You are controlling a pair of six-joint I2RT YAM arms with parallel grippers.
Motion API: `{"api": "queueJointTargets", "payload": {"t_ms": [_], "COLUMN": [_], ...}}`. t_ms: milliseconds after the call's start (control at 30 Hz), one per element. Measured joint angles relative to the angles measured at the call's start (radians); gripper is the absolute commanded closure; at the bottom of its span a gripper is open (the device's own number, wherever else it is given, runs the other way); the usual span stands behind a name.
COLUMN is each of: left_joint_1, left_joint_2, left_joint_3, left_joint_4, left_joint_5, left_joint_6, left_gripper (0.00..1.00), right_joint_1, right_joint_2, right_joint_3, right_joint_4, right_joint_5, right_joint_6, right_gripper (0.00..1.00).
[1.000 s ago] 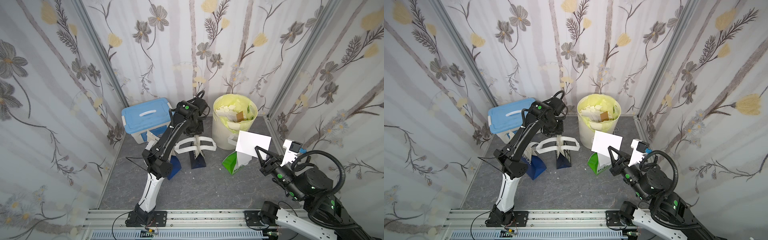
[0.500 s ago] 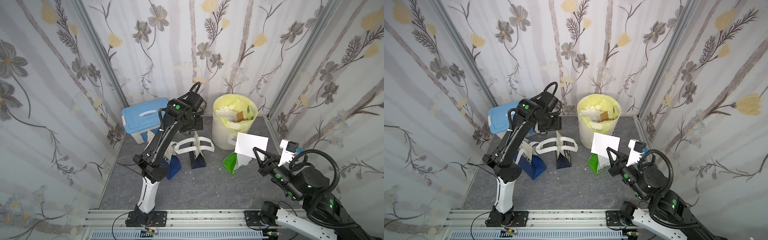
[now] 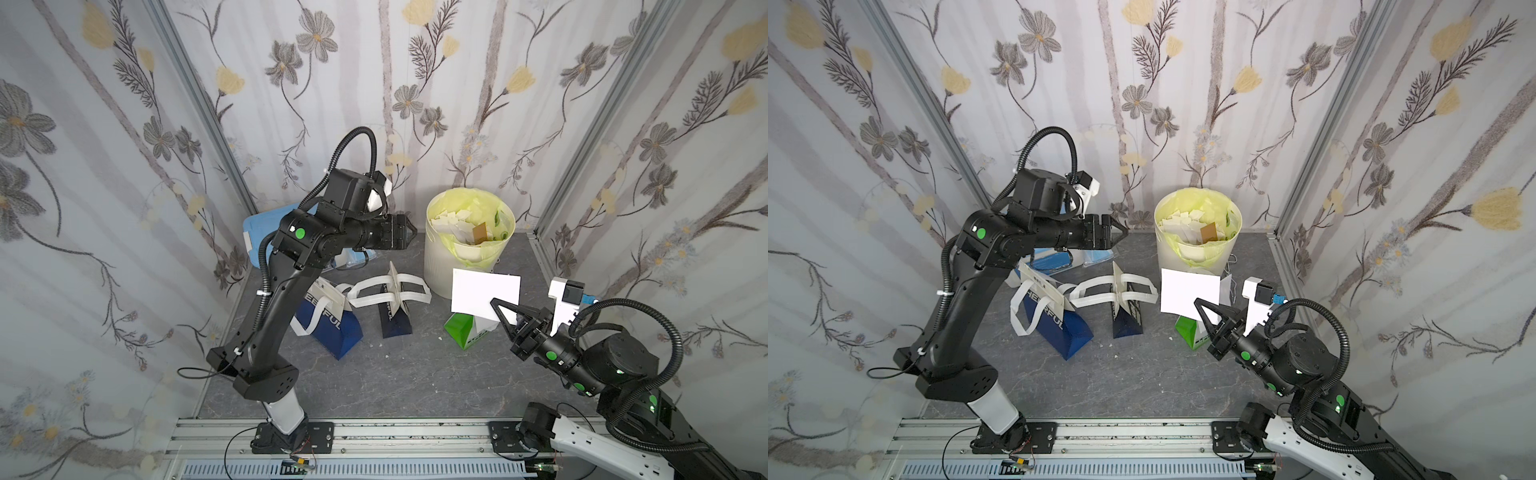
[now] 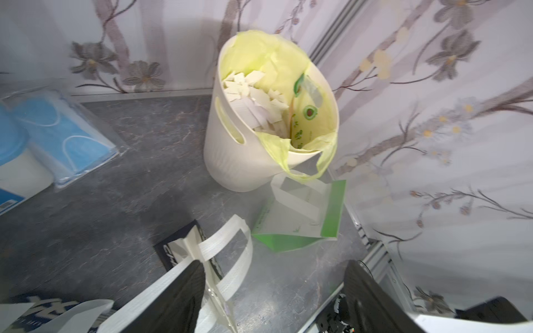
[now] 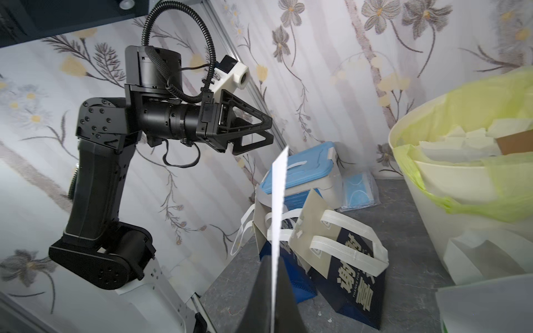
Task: Shred takeout receipts and throw away
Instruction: Shred the takeout receipt.
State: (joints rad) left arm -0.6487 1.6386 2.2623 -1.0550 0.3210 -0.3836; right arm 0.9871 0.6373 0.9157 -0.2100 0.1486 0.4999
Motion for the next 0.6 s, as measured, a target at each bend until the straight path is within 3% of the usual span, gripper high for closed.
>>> {"api": "queueJointTargets", "payload": {"t_ms": [167,267,433,600], "left_joint_1": [0.0,-0.005,-0.028,-0.037], "left_joint_2": [-0.264,-0.376,-0.446,-0.458], "left_joint_3": [-0.462,-0.653,-0.779,-0.8], "left_joint_4": [0.413,0.65,0.89,0.955], "left_joint_5": [0.205,0.289,0.38,0.409], "left_joint_6": [-0.149,-0.267,-0.389,-0.434], "left_gripper": [0.18,0.15,0.14,0.16], "right_joint_1": [0.0,0.0,0.0,0.0], "right_joint_2": [0.024,0.051,0.131,0.182], "right_joint_3": [-0.001,-0.001,0.017,0.034], "right_joint_4": [0.092,0.145,0.205,0.273], "right_joint_5": [-0.094,-0.129,-0.201,-0.263], "right_joint_6": [0.001,0.009,0.034,0.064], "right_gripper": [1.0,1.0,1.0,1.0]}}
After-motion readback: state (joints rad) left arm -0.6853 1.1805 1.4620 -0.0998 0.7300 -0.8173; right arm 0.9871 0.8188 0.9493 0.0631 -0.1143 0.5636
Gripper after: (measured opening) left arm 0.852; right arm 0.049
